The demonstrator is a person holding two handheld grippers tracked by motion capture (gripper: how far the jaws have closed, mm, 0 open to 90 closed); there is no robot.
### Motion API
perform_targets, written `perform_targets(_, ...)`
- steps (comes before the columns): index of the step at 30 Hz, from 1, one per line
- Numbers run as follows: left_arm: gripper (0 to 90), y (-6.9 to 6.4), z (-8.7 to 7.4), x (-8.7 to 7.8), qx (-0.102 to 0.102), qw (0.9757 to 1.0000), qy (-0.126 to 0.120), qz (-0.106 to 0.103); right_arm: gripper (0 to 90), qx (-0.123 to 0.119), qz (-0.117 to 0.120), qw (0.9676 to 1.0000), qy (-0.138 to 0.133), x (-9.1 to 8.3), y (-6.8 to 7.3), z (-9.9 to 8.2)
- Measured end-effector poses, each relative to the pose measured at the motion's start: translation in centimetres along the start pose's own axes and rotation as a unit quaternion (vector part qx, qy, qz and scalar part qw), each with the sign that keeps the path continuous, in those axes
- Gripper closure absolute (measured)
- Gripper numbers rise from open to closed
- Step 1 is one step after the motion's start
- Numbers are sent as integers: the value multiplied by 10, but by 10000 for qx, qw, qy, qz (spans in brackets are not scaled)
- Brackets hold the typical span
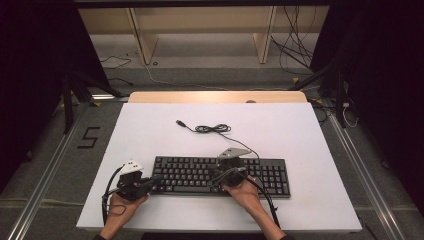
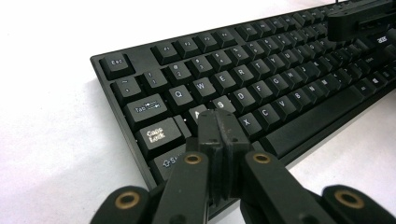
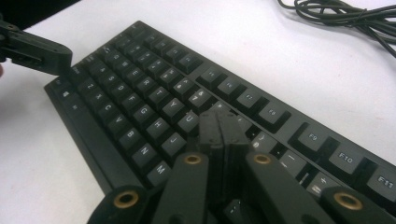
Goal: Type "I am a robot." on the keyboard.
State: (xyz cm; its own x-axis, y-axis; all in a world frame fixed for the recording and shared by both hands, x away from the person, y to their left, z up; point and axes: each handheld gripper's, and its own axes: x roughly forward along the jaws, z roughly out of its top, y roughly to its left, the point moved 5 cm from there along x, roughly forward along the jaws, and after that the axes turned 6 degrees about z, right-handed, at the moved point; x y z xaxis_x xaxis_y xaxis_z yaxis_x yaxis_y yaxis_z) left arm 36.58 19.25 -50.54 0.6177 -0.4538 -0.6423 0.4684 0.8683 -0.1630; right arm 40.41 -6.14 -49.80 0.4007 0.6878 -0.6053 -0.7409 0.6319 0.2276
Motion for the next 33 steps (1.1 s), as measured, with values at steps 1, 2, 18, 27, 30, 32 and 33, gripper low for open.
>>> perform_targets(1, 889, 0, 0, 0, 9, 10000, 4, -1, 900, -10, -18, 10000, 18, 2, 0, 0)
perform_targets(2, 889, 1, 0, 0, 10, 10000, 11, 0, 900, -1, -21, 10000, 38, 3, 0, 0)
perform_targets(18, 889, 4, -2, 1, -9, 9999, 118, 41, 900, -12, -16, 9998, 189, 18, 3, 2)
perform_targets(27, 889, 5, -3, 2, -24, 9998, 163, 55, 900, -17, -10, 9998, 217, 21, 3, 2)
perform_targets(30, 889, 6, -3, 3, -16, 9998, 183, 63, 900, -5, -13, 9997, 225, 22, 3, 2)
perform_targets(32, 889, 6, -3, 3, -16, 9998, 192, 68, 900, -14, -15, 9997, 224, 22, 3, 2)
perform_targets(33, 889, 7, -3, 3, -9, 9998, 197, 73, 900, -6, -20, 9997, 230, 22, 2, 2)
